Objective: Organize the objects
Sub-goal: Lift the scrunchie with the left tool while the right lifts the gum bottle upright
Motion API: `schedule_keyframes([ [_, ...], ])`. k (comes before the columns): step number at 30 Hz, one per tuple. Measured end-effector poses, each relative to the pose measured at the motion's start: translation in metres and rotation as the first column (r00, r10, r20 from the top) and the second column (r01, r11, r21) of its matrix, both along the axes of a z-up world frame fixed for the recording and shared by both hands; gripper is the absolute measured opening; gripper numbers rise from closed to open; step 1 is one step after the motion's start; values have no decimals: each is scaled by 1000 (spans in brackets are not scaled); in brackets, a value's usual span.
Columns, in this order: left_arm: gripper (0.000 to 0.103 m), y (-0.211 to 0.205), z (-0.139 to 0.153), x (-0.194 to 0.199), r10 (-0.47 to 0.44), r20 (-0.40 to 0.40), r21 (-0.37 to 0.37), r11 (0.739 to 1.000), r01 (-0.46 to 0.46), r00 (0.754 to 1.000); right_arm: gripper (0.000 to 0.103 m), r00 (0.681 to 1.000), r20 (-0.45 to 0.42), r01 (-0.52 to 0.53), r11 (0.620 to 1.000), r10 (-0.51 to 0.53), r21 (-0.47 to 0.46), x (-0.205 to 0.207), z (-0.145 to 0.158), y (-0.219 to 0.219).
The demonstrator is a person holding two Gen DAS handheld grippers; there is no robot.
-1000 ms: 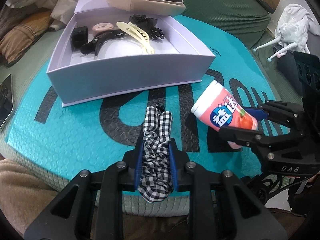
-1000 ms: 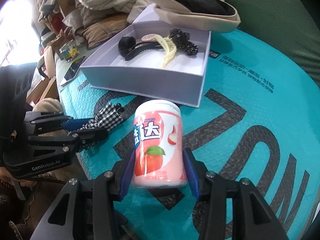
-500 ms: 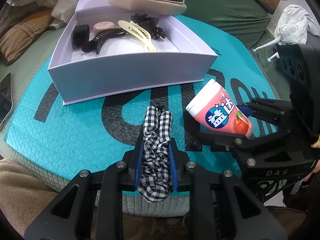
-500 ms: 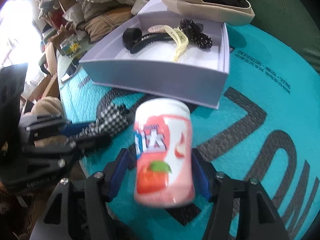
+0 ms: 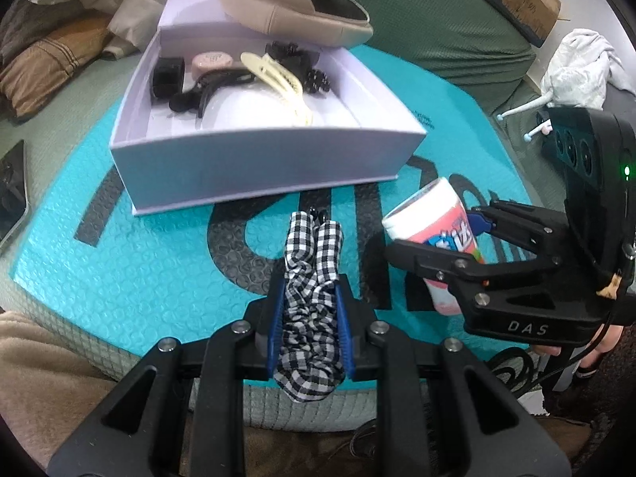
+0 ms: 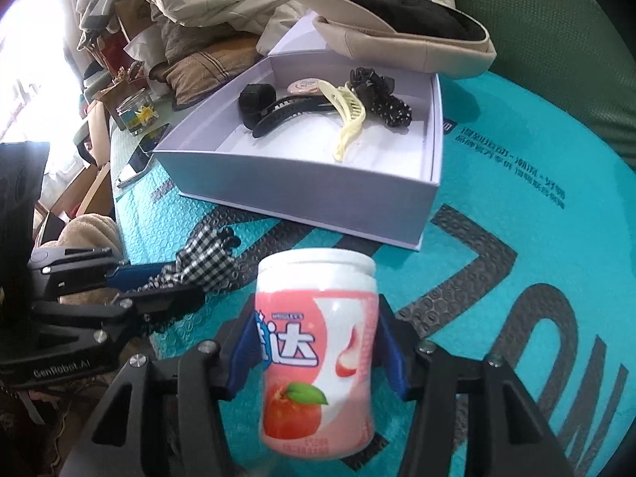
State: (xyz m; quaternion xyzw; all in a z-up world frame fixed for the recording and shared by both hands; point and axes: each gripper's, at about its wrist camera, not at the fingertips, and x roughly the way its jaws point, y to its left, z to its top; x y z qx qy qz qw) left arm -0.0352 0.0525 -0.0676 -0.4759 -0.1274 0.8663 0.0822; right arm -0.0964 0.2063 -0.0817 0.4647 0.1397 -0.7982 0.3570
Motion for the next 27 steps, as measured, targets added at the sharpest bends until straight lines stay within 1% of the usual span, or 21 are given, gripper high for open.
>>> schedule_keyframes([
  [4, 22, -6, 13, 2, 23, -19, 12, 1000, -23, 1000, 55, 1000, -27, -10, 1000, 11, 23, 3, 12, -3],
  [7, 22, -11, 23, 3, 44, -39, -21, 999, -44, 998, 55, 999, -42, -23, 1000, 23, 14, 4, 23, -5],
  [10, 22, -17, 32, 4, 59, -56, -34, 998, -61, 997, 55, 997, -59, -44, 999, 45, 9, 4, 32, -10],
  [14, 22, -21, 42, 5, 67, -75, -48, 996, -71, 995, 55, 994, -88, -73, 997, 72, -5, 5, 45, -17],
  [19, 22, -28, 57, 6, 77, -101, -47, 995, -83, 992, 55, 987, -127, -101, 994, 95, -38, 6, 65, -20],
  [23, 22, -35, 68, 6, 91, -116, -42, 994, -96, 989, 55, 985, -145, -107, 992, 96, -67, 1, 77, -23],
  [27, 22, -41, 77, 3, 98, -128, -57, 993, -106, 987, 55, 983, -151, -118, 989, 105, -87, -3, 84, -25],
])
